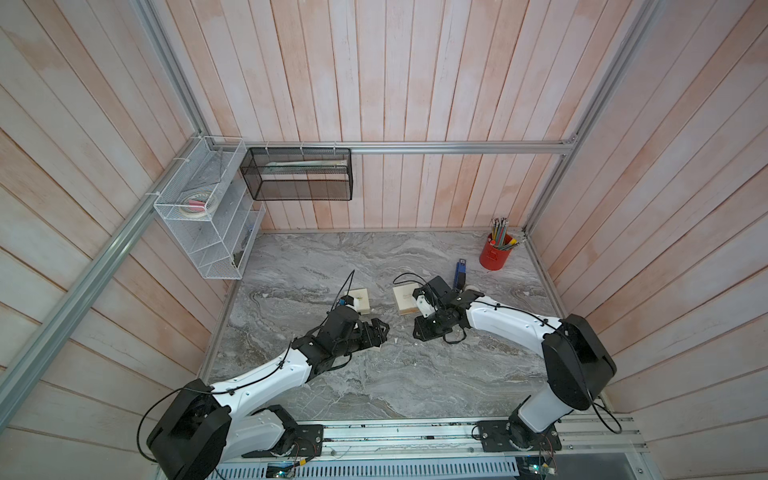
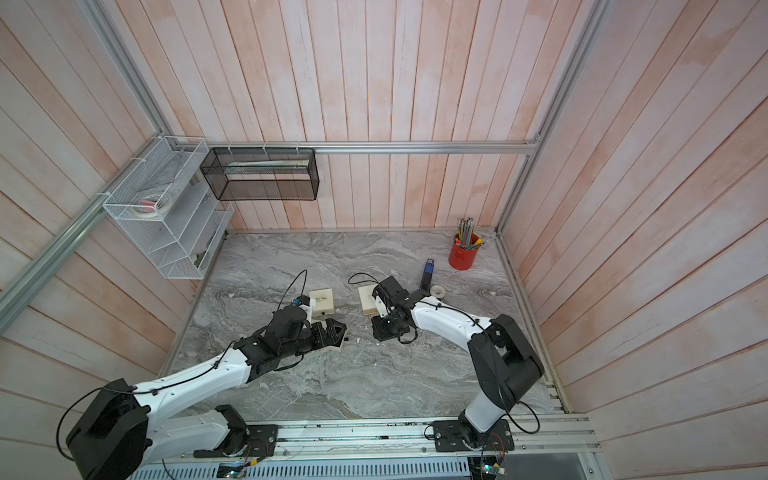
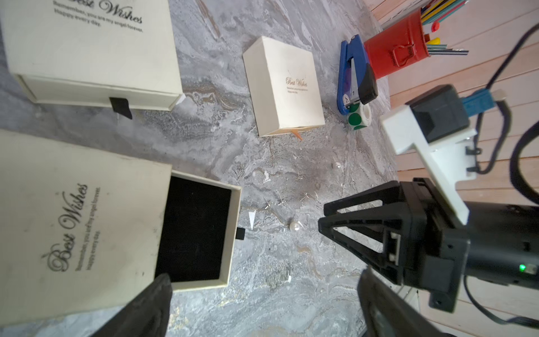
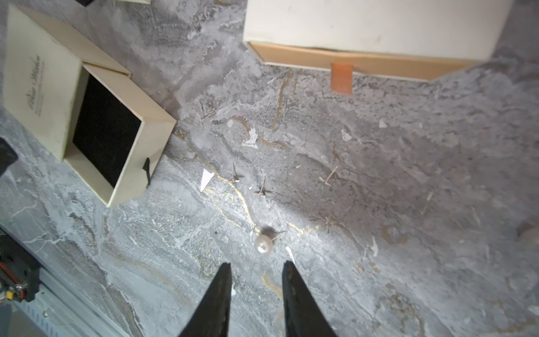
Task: Place the earrings into the drawer-style jewelry box
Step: Adjust the earring at the center of the board.
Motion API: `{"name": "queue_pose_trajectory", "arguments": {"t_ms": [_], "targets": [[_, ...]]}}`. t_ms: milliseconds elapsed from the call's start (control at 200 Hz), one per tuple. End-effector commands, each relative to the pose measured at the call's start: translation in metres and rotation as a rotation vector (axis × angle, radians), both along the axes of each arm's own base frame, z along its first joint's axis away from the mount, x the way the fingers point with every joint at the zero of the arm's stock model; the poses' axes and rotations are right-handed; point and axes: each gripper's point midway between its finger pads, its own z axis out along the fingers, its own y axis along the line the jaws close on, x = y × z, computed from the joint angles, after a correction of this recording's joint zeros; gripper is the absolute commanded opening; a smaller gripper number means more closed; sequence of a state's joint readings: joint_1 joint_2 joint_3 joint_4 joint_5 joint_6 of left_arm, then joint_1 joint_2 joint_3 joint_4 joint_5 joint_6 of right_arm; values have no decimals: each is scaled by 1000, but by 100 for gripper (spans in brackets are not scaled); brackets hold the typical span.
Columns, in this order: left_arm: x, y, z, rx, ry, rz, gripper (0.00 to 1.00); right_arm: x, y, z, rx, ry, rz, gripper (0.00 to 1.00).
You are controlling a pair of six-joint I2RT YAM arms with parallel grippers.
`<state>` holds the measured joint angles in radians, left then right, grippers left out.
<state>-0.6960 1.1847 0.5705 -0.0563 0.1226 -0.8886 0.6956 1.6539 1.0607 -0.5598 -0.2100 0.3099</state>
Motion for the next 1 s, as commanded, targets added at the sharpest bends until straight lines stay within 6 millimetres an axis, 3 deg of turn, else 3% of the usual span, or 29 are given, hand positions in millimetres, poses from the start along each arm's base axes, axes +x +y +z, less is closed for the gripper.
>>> {"name": "queue_pose_trajectory", "arguments": {"t_ms": [0, 295, 640, 995], "targets": [[1, 4, 6, -18, -7, 31, 100, -4, -7, -9, -106, 3, 60, 31], [-16, -10, 7, -129, -28, -101, 100, -3, 0, -21, -199, -11, 151, 30], [-13, 8, 6, -179, -36, -55, 100, -4, 5, -32, -240, -10, 207, 30], [-13, 3, 2, -174, -21, -90, 100, -12, 6, -41, -248, 17, 214, 30]]}}
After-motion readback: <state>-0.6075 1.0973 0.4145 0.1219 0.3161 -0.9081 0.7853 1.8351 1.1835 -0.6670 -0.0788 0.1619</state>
